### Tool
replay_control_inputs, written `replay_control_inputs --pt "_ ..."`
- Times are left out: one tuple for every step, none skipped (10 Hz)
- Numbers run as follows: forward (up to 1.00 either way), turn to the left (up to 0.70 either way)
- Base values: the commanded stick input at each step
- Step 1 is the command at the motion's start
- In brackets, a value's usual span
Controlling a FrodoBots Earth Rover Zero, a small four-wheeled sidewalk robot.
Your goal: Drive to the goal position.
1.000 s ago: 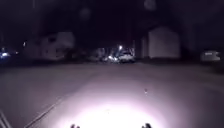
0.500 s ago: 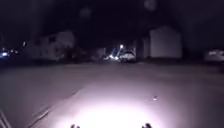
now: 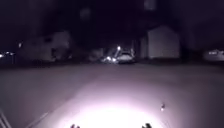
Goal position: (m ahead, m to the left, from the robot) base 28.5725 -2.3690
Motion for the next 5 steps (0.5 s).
replay_control_inputs --pt "0.7 0.0" --pt "0.7 0.0" --pt "0.7 0.0" --pt "0.7 0.0" --pt "0.7 0.0"
